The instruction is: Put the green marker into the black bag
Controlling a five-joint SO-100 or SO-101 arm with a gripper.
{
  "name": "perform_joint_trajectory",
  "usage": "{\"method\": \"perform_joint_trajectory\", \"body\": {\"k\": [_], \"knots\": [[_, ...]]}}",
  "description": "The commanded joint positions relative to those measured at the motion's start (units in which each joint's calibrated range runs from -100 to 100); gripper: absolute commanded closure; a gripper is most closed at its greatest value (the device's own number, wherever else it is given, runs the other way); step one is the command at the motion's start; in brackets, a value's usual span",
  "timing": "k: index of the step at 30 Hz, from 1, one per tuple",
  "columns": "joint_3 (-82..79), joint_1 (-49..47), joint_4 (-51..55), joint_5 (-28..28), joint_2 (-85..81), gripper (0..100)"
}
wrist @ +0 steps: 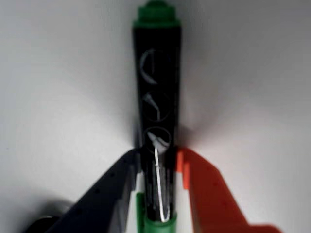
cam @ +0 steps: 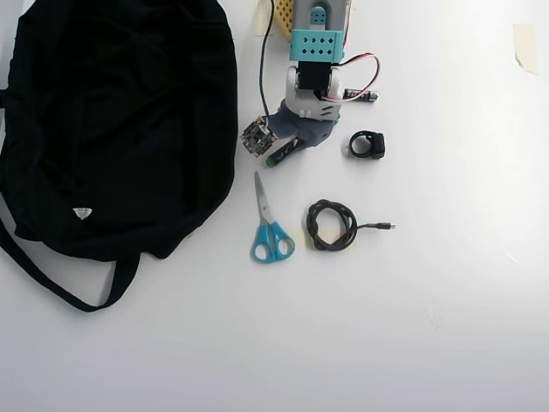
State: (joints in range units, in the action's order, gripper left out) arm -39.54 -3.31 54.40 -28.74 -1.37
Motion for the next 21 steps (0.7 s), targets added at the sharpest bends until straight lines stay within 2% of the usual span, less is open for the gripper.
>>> {"method": "perform_joint_trajectory", "body": {"k": [1, 21], "knots": [[0.8, -0.4, -0.8, 0.0, 0.0, 98], [3.8, -1.6, 0.0, 1.3, -1.5, 98]]}}
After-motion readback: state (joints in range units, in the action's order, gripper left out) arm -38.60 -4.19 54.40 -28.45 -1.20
